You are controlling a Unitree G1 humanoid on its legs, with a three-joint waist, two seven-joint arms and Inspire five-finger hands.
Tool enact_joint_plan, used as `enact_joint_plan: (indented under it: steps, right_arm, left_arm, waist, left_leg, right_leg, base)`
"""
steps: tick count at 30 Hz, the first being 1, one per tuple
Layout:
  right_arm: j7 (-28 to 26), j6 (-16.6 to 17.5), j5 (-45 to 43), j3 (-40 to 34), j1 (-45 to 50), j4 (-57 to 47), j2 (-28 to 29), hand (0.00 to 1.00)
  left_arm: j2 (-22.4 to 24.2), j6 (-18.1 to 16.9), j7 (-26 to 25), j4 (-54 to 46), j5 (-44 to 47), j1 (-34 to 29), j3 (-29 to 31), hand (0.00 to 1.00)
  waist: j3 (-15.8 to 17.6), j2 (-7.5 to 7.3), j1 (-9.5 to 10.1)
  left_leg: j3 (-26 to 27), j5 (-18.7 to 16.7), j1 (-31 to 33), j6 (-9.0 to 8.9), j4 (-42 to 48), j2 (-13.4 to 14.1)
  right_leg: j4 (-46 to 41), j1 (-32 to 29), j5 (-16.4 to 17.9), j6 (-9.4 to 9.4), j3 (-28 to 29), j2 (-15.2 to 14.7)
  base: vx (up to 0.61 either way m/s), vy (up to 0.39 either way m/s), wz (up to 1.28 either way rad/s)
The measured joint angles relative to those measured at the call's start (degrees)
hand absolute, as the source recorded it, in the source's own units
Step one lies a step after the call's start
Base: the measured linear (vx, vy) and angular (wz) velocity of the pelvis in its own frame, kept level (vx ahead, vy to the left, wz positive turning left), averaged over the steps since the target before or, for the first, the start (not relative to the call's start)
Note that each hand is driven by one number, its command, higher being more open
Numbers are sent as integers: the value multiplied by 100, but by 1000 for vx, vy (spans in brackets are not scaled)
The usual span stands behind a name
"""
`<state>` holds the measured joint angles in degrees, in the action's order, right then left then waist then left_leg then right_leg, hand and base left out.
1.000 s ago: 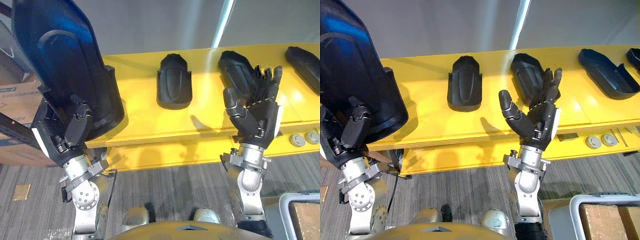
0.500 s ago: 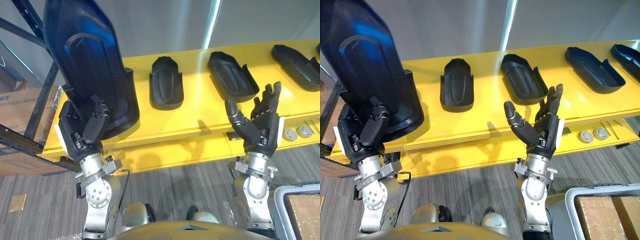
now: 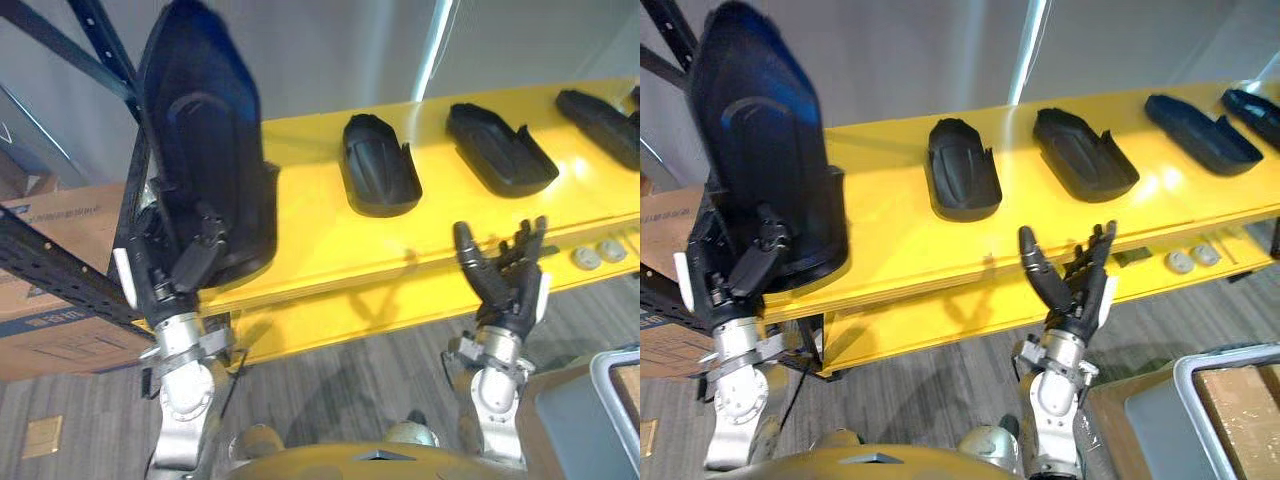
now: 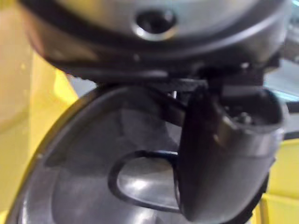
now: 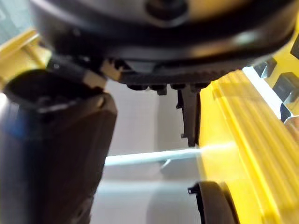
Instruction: Walk over and take three plastic housings, then place them on the shelf
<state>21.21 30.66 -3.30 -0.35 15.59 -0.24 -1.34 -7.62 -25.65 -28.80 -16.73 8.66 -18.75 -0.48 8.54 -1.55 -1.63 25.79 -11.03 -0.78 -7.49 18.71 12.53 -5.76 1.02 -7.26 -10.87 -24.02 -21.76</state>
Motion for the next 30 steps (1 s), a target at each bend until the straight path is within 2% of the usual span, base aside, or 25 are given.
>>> enact_joint_plan:
  steps: [1,3,4,6,8,10,12,13,15,17,19,23,24,26,30]
  right_arm:
    - [39,-16,174,-6,0,5,-14,100]
    - [236,-139,542,-57,12,105,-128,100]
    - [477,-177,696,-208,30,448,-200,100]
    - [802,-248,779,-470,51,855,-202,100]
    - [1321,-520,902,-1061,80,1648,-203,100]
    - [1334,-688,695,-1440,187,2212,-224,100]
    - [1045,-818,137,-1831,397,2922,-248,100]
    - [970,-822,70,-1893,447,3084,-250,100]
    - [378,-920,33,-2008,699,3617,-330,100]
    - [-16,-1041,40,-1981,800,3953,-379,100]
    - [-803,-1311,-203,-1892,686,4732,-410,100]
    - [-1658,-1768,-605,-1558,399,5440,-411,100]
    - [-1941,-2013,-608,-1453,288,5502,-412,100]
    - [-2088,-2122,-589,-1398,93,5684,-449,100]
    - [-2269,-2380,-669,-1312,-267,5895,-702,100]
  left_arm:
    - [2,1,-29,-2,20,2,80,0]
    - [12,79,-164,-48,16,10,80,0]
    - [64,99,-236,-74,16,8,32,0]
    - [134,102,-345,-85,13,4,-61,0]
    - [250,169,-532,-85,-2,6,-93,0]
    - [297,252,-524,-85,39,15,-68,0]
    - [318,446,-249,-90,421,24,81,0]
    - [314,525,-165,-87,546,30,131,0]
    - [279,981,175,-60,992,120,200,0]
    - [231,1183,324,8,1205,159,200,0]
    - [206,1418,436,277,1540,348,196,0]
    - [213,1749,400,611,1659,608,203,0]
    - [213,1888,396,624,1698,739,196,0]
    - [207,1921,393,754,1801,992,196,0]
    - [168,2113,358,857,1795,1319,201,0]
  waist:
    - [1,10,-8]
    - [18,102,-57]
    - [18,194,-81]
    - [14,322,-104]
    - [17,532,-205]
    - [-6,581,-254]
    - [-9,608,-300]
    - [-11,611,-332]
    - [-3,594,-382]
    - [0,571,-408]
    - [17,530,-390]
    - [39,511,-313]
    - [66,496,-292]
    - [121,493,-202]
    - [166,491,-145]
  left_leg:
    - [15,0,22,-1,-2,13]
    - [31,-14,74,-26,1,78]
    - [62,-28,154,-65,23,197]
    - [161,11,217,-97,11,301]
    - [427,163,223,-156,-42,377]
    - [648,272,87,-169,-214,377]
    - [889,397,-212,-231,-543,357]
    - [927,429,-278,-240,-622,349]
    - [1014,561,-462,-249,-913,260]
    - [1008,622,-485,-242,-1012,226]
    - [952,701,-484,-221,-1095,204]
    - [763,833,-420,-201,-1277,180]
    - [665,915,-357,-150,-1384,163]
    - [589,1034,-352,-154,-1518,139]
    - [475,1223,-351,-160,-1695,90]
  right_leg:
    - [2,0,5,7,-97,3]
    - [25,-1,103,136,-219,54]
    - [99,-22,121,162,-274,163]
    - [110,-123,126,168,-268,238]
    - [99,-272,99,138,-204,285]
    - [102,-285,100,140,-152,304]
    - [108,-275,104,146,-65,372]
    - [106,-268,104,147,-64,384]
    - [107,-248,108,154,-62,390]
    - [106,-244,109,155,-78,382]
    - [107,-214,114,162,-137,377]
    - [102,-158,151,210,-326,374]
    - [95,-159,167,232,-430,369]
    - [77,-154,173,242,-510,373]
    - [-6,-146,207,263,-621,351]
  base:
    - [-50,-1,-3]
    - [-51,-55,0]
    - [-35,-82,-2]
    - [-17,-74,-7]
    - [39,-60,-16]
    - [65,-25,-21]
    - [77,-25,-36]
    - [52,-21,-30]
    - [11,-7,-14]
    - [-15,-3,3]
    - [-70,-15,14]
    - [-90,-22,28]
    - [-48,-13,31]
    - [-44,-12,26]
    - [-6,3,19]
